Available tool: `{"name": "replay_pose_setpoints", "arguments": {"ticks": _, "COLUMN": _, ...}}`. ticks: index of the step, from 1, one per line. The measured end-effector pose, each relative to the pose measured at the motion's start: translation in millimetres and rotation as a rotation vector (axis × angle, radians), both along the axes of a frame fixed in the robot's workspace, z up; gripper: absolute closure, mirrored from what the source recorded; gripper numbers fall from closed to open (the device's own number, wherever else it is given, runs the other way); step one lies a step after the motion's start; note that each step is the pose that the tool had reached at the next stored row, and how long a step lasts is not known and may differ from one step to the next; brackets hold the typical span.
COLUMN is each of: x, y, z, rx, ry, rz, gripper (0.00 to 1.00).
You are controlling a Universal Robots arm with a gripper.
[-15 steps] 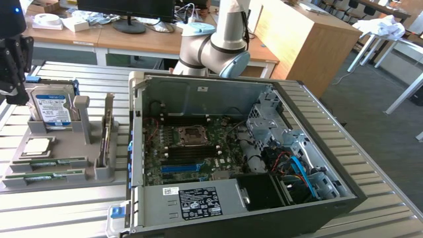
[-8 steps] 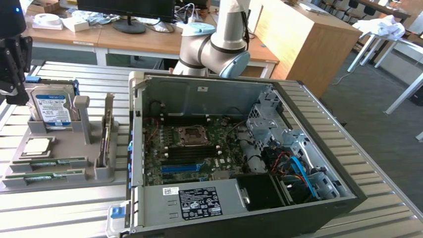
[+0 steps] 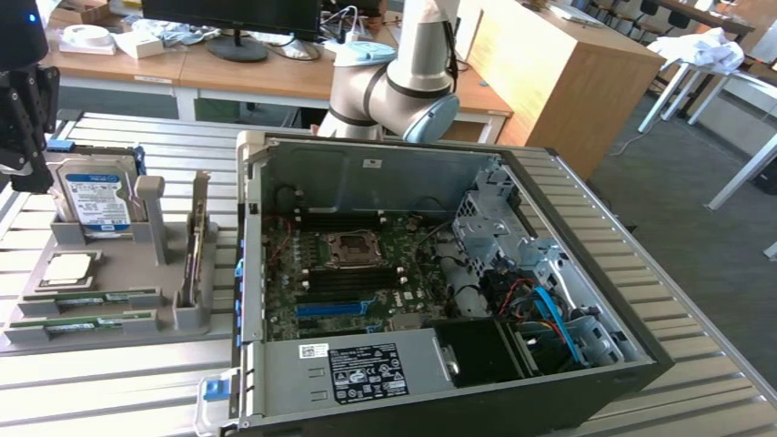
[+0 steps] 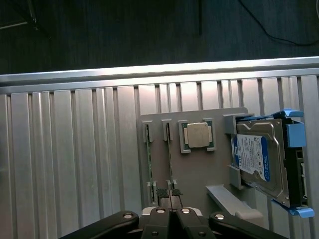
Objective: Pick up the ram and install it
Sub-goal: 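Pick up the ram and move it above insertion slot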
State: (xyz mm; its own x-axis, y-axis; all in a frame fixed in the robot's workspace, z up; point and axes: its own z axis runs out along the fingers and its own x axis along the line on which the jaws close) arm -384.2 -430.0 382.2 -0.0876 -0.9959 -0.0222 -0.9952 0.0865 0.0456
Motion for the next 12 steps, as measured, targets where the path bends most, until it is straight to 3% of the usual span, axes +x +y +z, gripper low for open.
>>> {"name": "replay_pose_setpoints", "arguments": {"ticks": 5, "x": 0.0, "y": 0.0, "z": 0.0, "rx": 0.0001, "ry": 0.0000, "rz": 0.000, "gripper": 0.89}}
{"name": "replay_pose_setpoints", "arguments": {"ticks": 9, "x": 0.0, "y": 0.0, "z": 0.0, "rx": 0.0000, "ry": 0.0000, "rz": 0.000, "gripper": 0.70}}
{"name": "replay_pose_setpoints", "arguments": {"ticks": 12, "x": 0.0, "y": 0.0, "z": -0.1, "rx": 0.0000, "ry": -0.0001, "rz": 0.000, "gripper": 0.70}}
